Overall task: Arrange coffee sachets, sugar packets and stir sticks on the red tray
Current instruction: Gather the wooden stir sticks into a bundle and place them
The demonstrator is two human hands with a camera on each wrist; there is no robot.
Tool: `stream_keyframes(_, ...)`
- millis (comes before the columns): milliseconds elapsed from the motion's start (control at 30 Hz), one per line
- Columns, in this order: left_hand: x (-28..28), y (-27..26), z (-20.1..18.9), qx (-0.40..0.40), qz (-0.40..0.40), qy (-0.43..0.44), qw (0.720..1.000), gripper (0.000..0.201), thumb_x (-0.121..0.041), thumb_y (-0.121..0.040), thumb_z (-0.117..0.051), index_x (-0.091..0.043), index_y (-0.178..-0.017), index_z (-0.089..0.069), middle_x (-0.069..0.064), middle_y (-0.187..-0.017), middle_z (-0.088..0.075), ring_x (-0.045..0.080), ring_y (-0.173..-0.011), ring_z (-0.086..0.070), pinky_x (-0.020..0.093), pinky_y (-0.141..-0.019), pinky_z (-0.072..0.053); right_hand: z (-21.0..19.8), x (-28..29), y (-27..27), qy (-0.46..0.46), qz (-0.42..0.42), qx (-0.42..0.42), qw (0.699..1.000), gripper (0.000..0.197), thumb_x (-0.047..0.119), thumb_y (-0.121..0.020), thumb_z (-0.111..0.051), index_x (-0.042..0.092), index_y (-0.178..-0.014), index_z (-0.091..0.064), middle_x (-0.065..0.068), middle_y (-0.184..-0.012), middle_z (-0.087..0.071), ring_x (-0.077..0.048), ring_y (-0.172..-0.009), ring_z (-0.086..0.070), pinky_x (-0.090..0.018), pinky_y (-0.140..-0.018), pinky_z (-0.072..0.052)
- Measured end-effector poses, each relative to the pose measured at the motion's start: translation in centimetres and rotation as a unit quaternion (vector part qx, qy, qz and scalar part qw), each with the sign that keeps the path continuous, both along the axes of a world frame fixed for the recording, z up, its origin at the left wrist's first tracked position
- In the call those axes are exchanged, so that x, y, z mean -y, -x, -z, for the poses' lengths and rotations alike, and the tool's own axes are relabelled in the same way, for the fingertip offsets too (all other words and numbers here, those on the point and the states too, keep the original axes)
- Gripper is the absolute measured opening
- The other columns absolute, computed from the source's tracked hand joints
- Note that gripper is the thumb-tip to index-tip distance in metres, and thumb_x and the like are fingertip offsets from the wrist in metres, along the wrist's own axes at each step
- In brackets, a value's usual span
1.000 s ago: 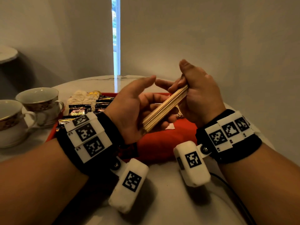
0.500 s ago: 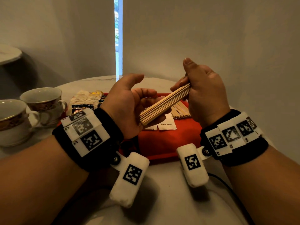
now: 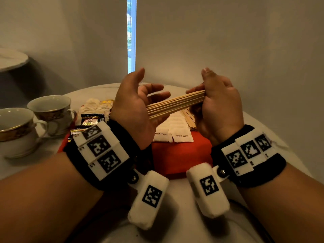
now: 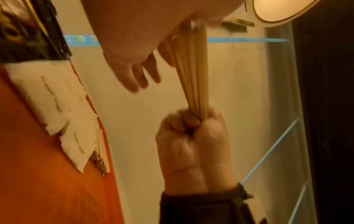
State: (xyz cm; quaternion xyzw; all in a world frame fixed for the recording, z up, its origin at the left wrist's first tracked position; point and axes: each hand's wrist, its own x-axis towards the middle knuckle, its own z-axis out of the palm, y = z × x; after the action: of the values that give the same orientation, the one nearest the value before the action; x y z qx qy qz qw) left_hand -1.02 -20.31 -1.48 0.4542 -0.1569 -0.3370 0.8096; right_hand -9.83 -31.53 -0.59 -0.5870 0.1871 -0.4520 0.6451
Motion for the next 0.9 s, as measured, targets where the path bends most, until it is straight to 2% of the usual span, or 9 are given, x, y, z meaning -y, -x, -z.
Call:
stream_keyframes(100, -0.2, 0.0, -0.5, -0.017, -0.057, 0.048, 0.997, 0.063, -0.064, -0.093, -0.04, -0.01, -0.112, -0.066, 0.013, -0.112, -0.072, 0.032, -0.107, -0.067, 0.046, -0.092, -0.055, 0.4, -1.1, -0.3, 0.016, -0.037, 0.001, 0.999, 0.024, 0.034, -0.102, -0.054, 0.015, -0.088, -0.057, -0.004, -0.065, -0.067, -0.015, -0.055, -0.057, -0.029, -0.053, -0.046)
stream_keyframes(233, -0.4, -0.7, -0.8, -0.011, -0.068, 0.044, 0.997, 0.061, -0.063, -0.094, -0.039, -0.012, -0.115, -0.066, 0.011, -0.114, -0.072, 0.031, -0.108, -0.066, 0.048, -0.094, -0.054, 0.4, -1.2, -0.3, 0.032, -0.051, 0.002, 0.998, 0.025, 0.033, -0.102, -0.054, 0.012, -0.09, -0.057, -0.006, -0.069, -0.069, -0.016, -0.053, -0.057, -0.027, -0.048, -0.047)
stream_keyframes(367, -0.1, -0.4, -0.4, 0.012, -0.018, 0.033, 0.999, 0.057, -0.059, -0.097, -0.036, -0.012, -0.116, -0.064, 0.012, -0.116, -0.07, 0.03, -0.11, -0.065, 0.044, -0.09, -0.055, 0.4, -0.7, -0.2, 0.043, -0.04, 0.01, 0.998, 0.024, 0.03, -0.102, -0.055, 0.011, -0.088, -0.058, -0.005, -0.065, -0.066, -0.016, -0.051, -0.055, -0.028, -0.049, -0.045)
stream_keyframes(467, -0.2, -0.4, -0.3, 0.08, 0.052, -0.034, 0.995, 0.049, -0.054, -0.097, -0.04, -0.014, -0.112, -0.063, 0.009, -0.113, -0.069, 0.027, -0.106, -0.066, 0.043, -0.09, -0.051, -0.1, 0.2, 0.2, 0.051, -0.027, 0.011, 0.998, 0.024, 0.028, -0.102, -0.056, 0.013, -0.083, -0.057, -0.004, -0.063, -0.065, -0.017, -0.049, -0.053, -0.027, -0.047, -0.044)
stream_keyframes(633, -0.2, -0.6, -0.9, 0.171, 0.108, -0.097, 0.975, 0.027, -0.039, -0.093, -0.056, -0.017, -0.106, -0.065, 0.005, -0.106, -0.072, 0.02, -0.09, -0.068, 0.034, -0.065, -0.052, -0.8, 1.7, 0.9, 0.095, -0.051, -0.046, 0.993, 0.025, 0.025, -0.101, -0.057, 0.009, -0.081, -0.056, -0.011, -0.065, -0.065, -0.015, -0.04, -0.049, -0.024, -0.042, -0.04)
stream_keyframes(700, -0.1, -0.5, -1.0, 0.235, 0.136, -0.14, 0.952, 0.024, -0.037, -0.085, -0.066, -0.02, -0.103, -0.068, 0.004, -0.102, -0.076, 0.025, -0.091, -0.072, 0.04, -0.068, -0.058, -0.6, 1.7, 0.8, 0.11, -0.065, -0.056, 0.99, 0.027, 0.024, -0.1, -0.059, 0.009, -0.078, -0.056, -0.01, -0.063, -0.063, -0.015, -0.039, -0.05, -0.025, -0.043, -0.041)
stream_keyframes(767, -0.3, -0.1, -0.6, 0.283, 0.213, -0.175, 0.919, 0.046, -0.036, -0.07, -0.073, -0.022, -0.113, -0.063, 0.006, -0.1, -0.076, 0.028, -0.088, -0.074, 0.04, -0.071, -0.06, -0.3, 1.5, 0.6, 0.134, -0.072, -0.068, 0.986, 0.029, 0.024, -0.099, -0.061, 0.011, -0.073, -0.058, -0.009, -0.062, -0.064, -0.018, -0.043, -0.056, -0.029, -0.048, -0.046)
stream_keyframes(800, -0.4, 0.1, -0.4, 0.295, 0.248, -0.188, 0.903, 0.054, -0.034, -0.067, -0.074, -0.022, -0.117, -0.06, 0.007, -0.097, -0.076, 0.027, -0.081, -0.074, 0.037, -0.067, -0.059, -0.1, 1.3, 0.5, 0.153, -0.073, -0.079, 0.982, 0.03, 0.025, -0.098, -0.062, 0.013, -0.071, -0.06, -0.01, -0.063, -0.066, -0.02, -0.047, -0.061, -0.032, -0.051, -0.049)
stream_keyframes(900, -0.7, 0.5, 0.1, 0.337, 0.275, -0.221, 0.873, 0.03, -0.032, -0.083, -0.07, -0.019, -0.107, -0.059, 0.004, -0.069, -0.068, 0.019, -0.055, -0.06, 0.028, -0.052, -0.048, -0.1, 1.1, 0.6, 0.198, -0.078, -0.115, 0.97, 0.027, 0.028, -0.098, -0.062, 0.013, -0.076, -0.062, -0.006, -0.064, -0.068, -0.022, -0.057, -0.068, -0.035, -0.059, -0.056)
